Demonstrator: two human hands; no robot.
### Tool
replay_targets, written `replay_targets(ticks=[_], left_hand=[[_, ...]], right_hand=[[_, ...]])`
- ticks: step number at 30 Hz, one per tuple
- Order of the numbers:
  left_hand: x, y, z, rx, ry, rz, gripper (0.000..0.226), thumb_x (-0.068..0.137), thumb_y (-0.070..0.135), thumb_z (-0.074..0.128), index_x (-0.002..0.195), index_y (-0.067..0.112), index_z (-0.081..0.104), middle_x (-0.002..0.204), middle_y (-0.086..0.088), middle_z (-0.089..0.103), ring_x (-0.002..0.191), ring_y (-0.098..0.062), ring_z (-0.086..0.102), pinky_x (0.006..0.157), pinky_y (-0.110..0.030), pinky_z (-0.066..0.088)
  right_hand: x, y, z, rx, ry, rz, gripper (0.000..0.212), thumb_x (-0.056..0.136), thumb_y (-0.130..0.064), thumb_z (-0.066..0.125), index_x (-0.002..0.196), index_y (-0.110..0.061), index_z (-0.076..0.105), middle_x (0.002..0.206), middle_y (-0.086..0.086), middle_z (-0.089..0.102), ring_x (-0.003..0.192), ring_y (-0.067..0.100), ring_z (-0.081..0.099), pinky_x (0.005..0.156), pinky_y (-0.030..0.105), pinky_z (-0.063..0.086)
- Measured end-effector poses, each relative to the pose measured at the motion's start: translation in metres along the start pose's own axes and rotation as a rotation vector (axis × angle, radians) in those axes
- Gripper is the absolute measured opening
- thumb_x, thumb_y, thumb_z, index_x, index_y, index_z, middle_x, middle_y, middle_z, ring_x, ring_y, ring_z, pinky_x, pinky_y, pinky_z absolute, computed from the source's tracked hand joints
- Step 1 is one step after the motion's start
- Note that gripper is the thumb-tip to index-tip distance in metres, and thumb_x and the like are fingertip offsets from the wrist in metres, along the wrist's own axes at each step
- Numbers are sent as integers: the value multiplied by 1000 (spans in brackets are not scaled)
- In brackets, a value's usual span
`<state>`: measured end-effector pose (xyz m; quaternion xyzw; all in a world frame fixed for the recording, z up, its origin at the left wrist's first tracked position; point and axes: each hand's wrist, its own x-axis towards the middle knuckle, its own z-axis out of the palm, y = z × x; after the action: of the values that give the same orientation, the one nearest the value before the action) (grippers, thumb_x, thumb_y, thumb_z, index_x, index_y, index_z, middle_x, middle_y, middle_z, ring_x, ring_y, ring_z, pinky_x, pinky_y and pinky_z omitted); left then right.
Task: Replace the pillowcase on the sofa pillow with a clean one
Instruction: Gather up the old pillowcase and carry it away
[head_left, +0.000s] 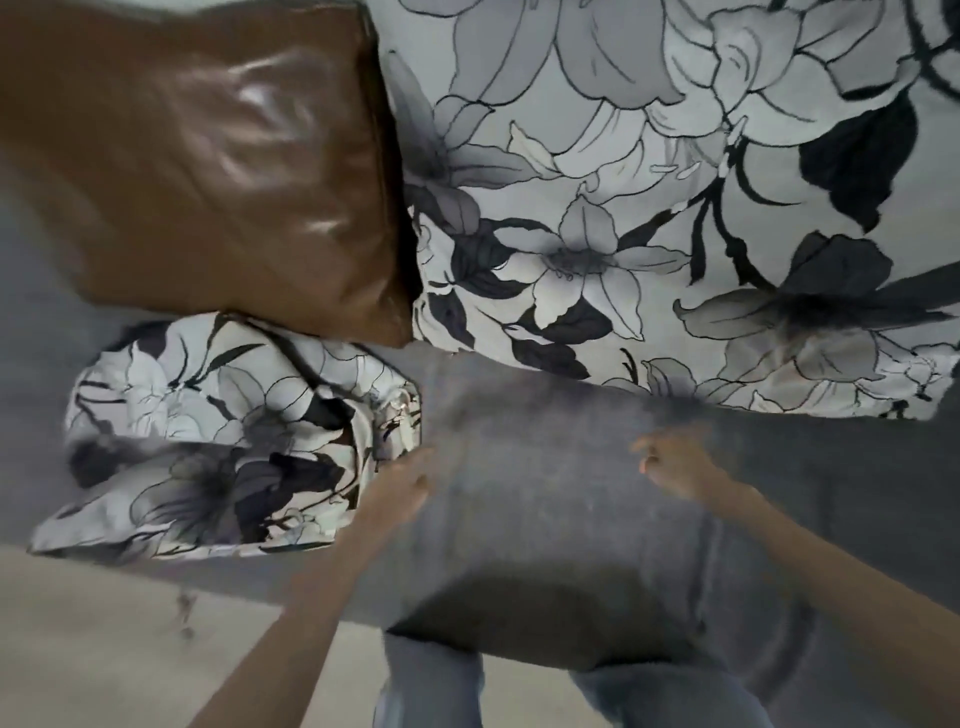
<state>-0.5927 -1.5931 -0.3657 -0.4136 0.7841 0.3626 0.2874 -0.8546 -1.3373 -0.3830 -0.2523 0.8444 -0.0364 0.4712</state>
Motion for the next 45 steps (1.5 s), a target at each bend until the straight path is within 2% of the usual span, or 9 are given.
replay_targets(ticks=[8, 12, 20, 26, 30, 34, 38, 41, 45], left_hand=[[-77, -177, -29, -533, 141, -407, 35, 84, -16, 52, 116, -3, 56, 97, -18, 61, 78, -32, 59, 64, -26, 42], [-82, -249, -57, -596, 466, -533, 30, 87, 5, 59, 117, 7, 56, 105, -16, 66, 88, -30, 60, 74, -36, 46], [-59, -360, -111, -1458, 870, -898, 65, 76, 23, 77, 132, 13, 45, 128, -10, 54, 114, -24, 54, 98, -42, 47], [-45, -395, -106, -1889, 384, -399, 49, 82, 66, 55, 80, 17, 55, 93, -13, 60, 74, -28, 59, 71, -39, 52], [-19, -406, -85, -1991, 397, -344, 75, 59, 76, 69, 105, 22, 45, 84, -10, 58, 87, -27, 52, 92, -52, 46], [0, -384, -92, -1919, 43, -114, 65, 69, 77, 57, 63, 14, 43, 58, 0, 44, 58, -19, 37, 68, -36, 39], [10, -332, -107, -1937, -38, -51, 96, 70, 58, 70, 146, 16, 30, 133, -10, 57, 118, -24, 57, 105, -46, 41], [-6, -293, -135, -1772, -71, -20, 82, 80, 60, 60, 149, 27, 31, 150, -5, 41, 136, -21, 41, 116, -47, 27], [-46, -276, -160, -1686, -14, -64, 73, 70, 64, 67, 135, 34, 51, 134, 9, 57, 124, -8, 51, 102, -33, 45]], right_hand=[[6, -209, 73, -106, -295, -227, 29, 90, 1, 50, 117, 1, 62, 122, 19, 63, 104, 19, 64, 87, 22, 45], [17, -318, 96, -2, -178, -312, 25, 80, -5, 47, 88, -4, 70, 84, 1, 69, 88, 20, 64, 64, 8, 40], [88, -448, 124, 123, 8, -261, 54, 80, -20, 71, 129, -9, 50, 129, 8, 54, 118, 22, 51, 87, 15, 38], [136, -473, 144, 167, 46, -67, 124, 59, -51, 83, 151, -23, 6, 158, 10, 12, 144, 30, 19, 104, 30, 30], [164, -482, 164, 193, 69, 2, 135, 60, -41, 87, 149, -21, -13, 158, 14, 12, 144, 32, 17, 118, 47, 18], [163, -485, 191, 285, 91, -34, 110, 63, -31, 86, 144, -12, 14, 146, 14, 37, 133, 29, 39, 111, 34, 30], [132, -507, 206, 219, -92, -48, 91, 71, -31, 80, 144, -6, 31, 148, 10, 39, 135, 24, 38, 112, 36, 30], [90, -524, 199, 197, -226, -189, 28, 78, -21, 75, 104, -15, 65, 108, -3, 67, 102, 13, 59, 84, 20, 39], [30, -545, 167, 189, -308, -382, 23, 79, -17, 72, 102, -15, 69, 105, -5, 70, 102, 11, 61, 82, 19, 43]])
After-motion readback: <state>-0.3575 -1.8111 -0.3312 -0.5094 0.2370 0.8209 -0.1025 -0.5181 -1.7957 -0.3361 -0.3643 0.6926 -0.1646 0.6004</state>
